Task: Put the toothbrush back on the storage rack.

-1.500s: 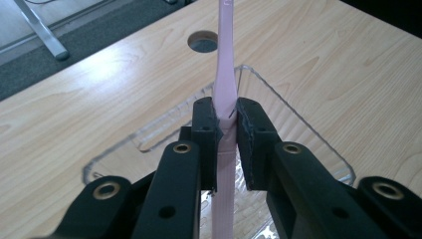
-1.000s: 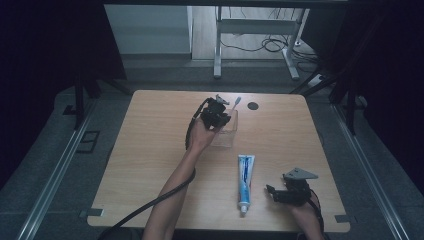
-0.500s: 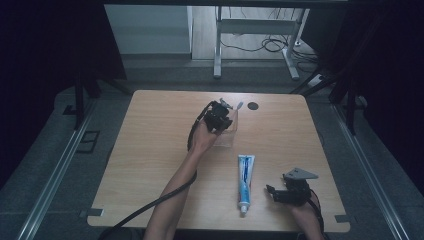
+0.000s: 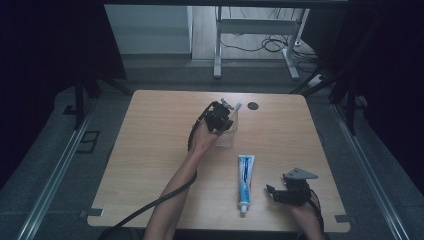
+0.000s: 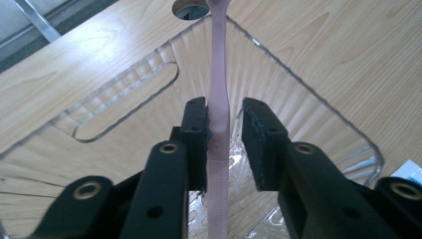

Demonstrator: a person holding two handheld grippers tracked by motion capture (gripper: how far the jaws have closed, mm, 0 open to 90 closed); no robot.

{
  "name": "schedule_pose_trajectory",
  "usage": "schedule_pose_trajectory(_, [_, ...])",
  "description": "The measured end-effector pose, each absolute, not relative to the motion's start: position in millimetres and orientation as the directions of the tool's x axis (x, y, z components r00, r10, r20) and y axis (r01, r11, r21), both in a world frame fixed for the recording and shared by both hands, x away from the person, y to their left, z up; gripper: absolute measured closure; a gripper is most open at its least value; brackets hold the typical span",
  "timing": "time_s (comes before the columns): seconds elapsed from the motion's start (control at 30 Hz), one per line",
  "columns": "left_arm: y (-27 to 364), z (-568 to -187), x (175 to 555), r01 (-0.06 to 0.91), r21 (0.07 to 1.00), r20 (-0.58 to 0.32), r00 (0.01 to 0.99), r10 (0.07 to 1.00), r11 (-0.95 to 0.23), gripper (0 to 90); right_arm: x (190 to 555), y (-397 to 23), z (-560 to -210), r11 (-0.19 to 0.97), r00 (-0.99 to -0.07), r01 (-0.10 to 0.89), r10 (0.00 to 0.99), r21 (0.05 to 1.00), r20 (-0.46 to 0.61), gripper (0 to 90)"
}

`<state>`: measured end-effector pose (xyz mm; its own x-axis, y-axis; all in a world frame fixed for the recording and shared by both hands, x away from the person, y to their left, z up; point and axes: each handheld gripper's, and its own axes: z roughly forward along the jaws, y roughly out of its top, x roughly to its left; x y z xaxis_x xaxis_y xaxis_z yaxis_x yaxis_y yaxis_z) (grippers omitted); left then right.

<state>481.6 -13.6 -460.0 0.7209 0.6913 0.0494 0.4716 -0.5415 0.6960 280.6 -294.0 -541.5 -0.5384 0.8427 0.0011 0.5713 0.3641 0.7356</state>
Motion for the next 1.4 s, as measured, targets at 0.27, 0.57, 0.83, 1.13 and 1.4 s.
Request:
schedule_pose_trajectory(0.27, [-12, -450, 478, 0.463, 0.711, 0.056, 0.713, 0.699, -0.53, 57.6, 281, -294, -541, 0.365, -0.539, 0.572, 0.842, 0.735, 0.001, 19.2])
schedule_pose_trajectory(0.57, [-6, -435, 471, 0.47, 0.729, 0.012, 0.718, 0.696, -0.497, 42.4, 281, -294, -542, 0.366, -0.54, 0.571, 0.842, 0.735, -0.001, 19.2])
schedule_pose_trajectory(0.83, [2, -426, 465, 0.484, 0.733, -0.042, 0.733, 0.679, -0.478, 29.4, 281, -294, -542, 0.366, -0.539, 0.571, 0.842, 0.735, -0.001, 19.2])
schedule_pose_trajectory(1.13, [13, -420, 453, 0.49, 0.746, -0.082, 0.74, 0.667, -0.451, 14.9, 280, -294, -542, 0.365, -0.538, 0.571, 0.843, 0.735, 0.0, 19.2])
schedule_pose_trajectory(1.4, [26, -414, 438, 0.473, 0.759, -0.077, 0.748, 0.66, -0.448, 10.3, 281, -294, -542, 0.365, -0.538, 0.57, 0.843, 0.736, -0.001, 19.2])
